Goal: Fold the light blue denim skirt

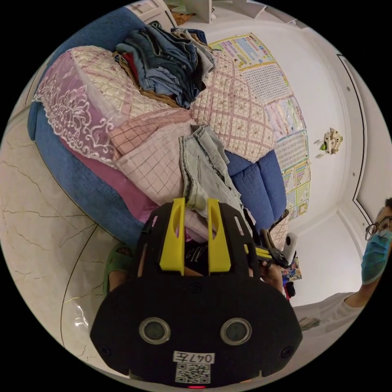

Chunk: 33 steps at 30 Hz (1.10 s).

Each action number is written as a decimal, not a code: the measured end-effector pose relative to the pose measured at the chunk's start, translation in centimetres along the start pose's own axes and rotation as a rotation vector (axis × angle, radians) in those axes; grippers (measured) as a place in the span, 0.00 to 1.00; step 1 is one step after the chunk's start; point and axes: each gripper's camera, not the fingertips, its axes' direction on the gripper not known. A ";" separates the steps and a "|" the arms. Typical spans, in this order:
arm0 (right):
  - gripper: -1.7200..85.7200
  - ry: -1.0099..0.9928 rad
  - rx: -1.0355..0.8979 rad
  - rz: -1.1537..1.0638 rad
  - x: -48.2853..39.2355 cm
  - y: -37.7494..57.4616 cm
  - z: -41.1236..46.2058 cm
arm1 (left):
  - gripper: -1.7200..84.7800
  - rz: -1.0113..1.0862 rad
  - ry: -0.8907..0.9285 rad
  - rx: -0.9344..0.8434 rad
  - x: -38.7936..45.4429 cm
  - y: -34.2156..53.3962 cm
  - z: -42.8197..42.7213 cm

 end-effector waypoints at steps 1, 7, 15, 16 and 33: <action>0.03 -0.006 -0.006 0.004 0.0 0.1 0.3 | 0.12 -0.008 0.000 -0.001 0.1 0.5 0.0; 0.03 -0.036 -0.011 -0.027 0.0 1.6 1.6 | 0.10 0.010 0.015 0.009 1.5 2.7 0.1; 0.02 -0.217 0.120 -0.043 3.0 8.2 -1.9 | 0.07 0.233 0.034 0.080 8.7 6.1 -3.7; 0.02 -0.244 0.118 -0.055 3.3 9.5 -2.1 | 0.07 0.259 0.022 0.071 9.7 6.9 -4.2; 0.03 -0.280 0.182 0.059 9.9 34.1 1.4 | 0.06 0.176 -0.129 -0.042 8.5 14.0 -1.3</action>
